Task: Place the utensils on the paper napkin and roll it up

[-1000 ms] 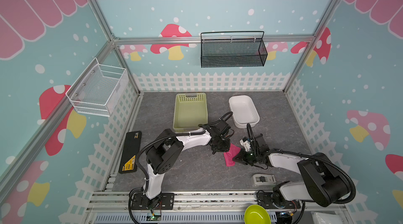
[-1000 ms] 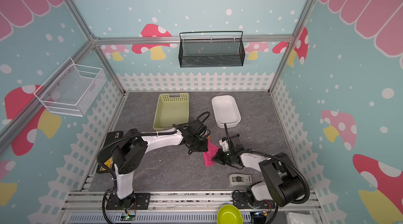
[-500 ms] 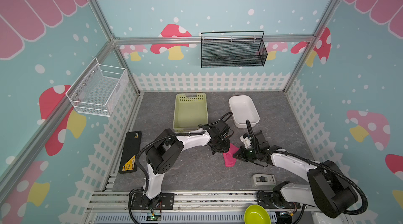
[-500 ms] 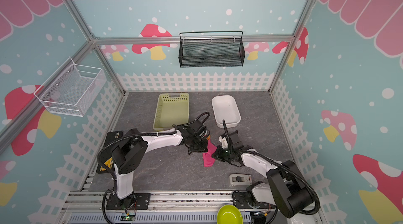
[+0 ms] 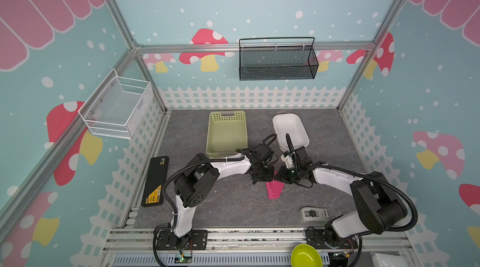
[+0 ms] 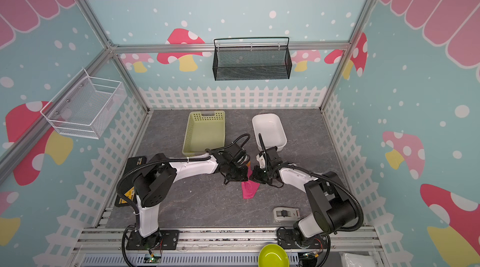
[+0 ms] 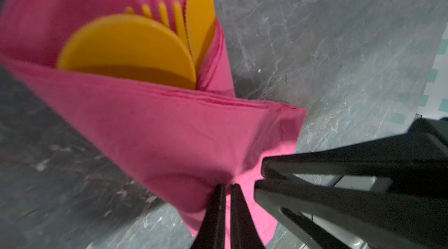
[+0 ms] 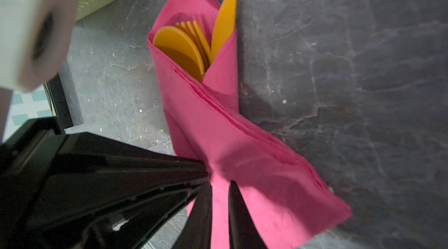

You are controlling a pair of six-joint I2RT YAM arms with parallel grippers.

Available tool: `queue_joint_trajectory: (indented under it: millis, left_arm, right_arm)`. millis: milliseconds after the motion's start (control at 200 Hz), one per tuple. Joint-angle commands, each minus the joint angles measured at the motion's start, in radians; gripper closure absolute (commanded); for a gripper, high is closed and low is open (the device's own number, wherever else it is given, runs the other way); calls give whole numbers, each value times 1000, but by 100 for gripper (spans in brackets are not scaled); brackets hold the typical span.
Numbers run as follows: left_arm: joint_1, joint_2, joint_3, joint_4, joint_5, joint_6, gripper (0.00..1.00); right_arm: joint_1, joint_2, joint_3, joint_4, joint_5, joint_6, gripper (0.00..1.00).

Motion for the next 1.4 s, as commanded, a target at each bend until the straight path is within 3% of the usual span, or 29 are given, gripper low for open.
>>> queue_joint_trajectory:
  millis: [0, 460, 921, 1396]
  left_arm:
    - [6, 30, -26, -16, -14, 13, 89]
    - [8, 14, -25, -16, -20, 13, 89]
    - [51, -133, -65, -20, -72, -10, 74]
    - [30, -121, -129, 2, -27, -44, 67]
  right_arm:
    - [-1, 39, 36, -10, 7, -37, 85]
    - [-3, 114, -8, 16, 24, -44, 93]
    - [-1, 71, -68, 52, 8, 31, 94]
    - [5, 16, -145, 153, -42, 138, 94]
